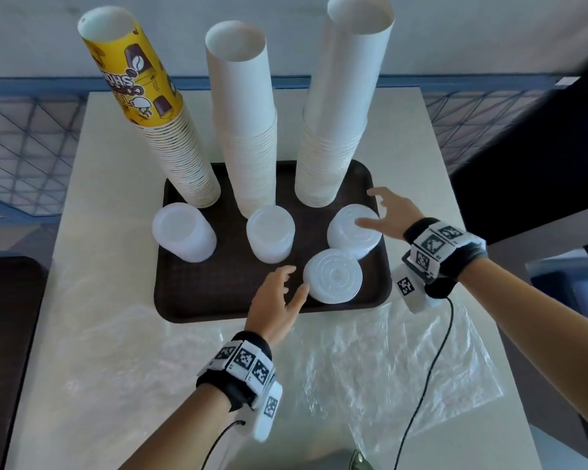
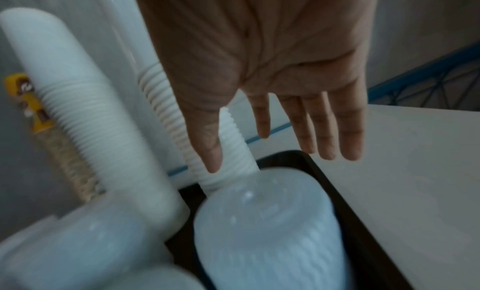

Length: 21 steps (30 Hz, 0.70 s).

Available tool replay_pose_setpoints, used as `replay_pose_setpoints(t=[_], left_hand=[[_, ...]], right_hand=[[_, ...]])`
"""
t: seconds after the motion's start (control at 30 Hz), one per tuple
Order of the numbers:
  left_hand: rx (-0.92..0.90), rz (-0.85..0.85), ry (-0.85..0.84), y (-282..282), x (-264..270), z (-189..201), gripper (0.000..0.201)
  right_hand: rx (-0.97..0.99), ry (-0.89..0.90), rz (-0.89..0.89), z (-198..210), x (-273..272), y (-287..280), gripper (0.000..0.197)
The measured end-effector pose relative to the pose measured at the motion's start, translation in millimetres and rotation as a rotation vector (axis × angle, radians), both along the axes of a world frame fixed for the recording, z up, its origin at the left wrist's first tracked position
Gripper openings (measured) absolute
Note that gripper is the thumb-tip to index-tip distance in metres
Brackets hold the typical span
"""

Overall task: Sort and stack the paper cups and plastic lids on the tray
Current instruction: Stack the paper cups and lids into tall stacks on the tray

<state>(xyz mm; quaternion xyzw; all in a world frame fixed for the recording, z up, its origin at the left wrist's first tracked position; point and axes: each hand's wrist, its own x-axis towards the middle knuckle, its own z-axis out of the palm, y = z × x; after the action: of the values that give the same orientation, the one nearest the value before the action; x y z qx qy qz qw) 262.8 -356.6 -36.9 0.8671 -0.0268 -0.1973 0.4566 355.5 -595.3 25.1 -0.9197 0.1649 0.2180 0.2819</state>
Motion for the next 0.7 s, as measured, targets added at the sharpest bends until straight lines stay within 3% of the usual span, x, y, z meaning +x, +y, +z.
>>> replay_pose_setpoints(t=[0.2,0.43,0.63,0.7], left_hand=[[0.006,0.051,0.215,-35.7,14.8,-1.2,0.072],[0.076,0.03,0.2,-54.6,15.0,3.2,0.052],[0.034,0.048,0.228,-76.1,10.4,1.8,0.055],[-0.02,0.128,0.245,-78.4,13.7,3.2,0.063]], right_hand=[[-0.025,0.035,0.002,-28.4,-17.7,0.3,0.064],[0.034,-0.002,0.03,-36.7,-4.1,12.2,0.068],[0.082,0.034,0.078,-35.9,13.4,14.1,0.072],[0.092,0.042,0.08,-35.2,15.7,12.4,0.073]])
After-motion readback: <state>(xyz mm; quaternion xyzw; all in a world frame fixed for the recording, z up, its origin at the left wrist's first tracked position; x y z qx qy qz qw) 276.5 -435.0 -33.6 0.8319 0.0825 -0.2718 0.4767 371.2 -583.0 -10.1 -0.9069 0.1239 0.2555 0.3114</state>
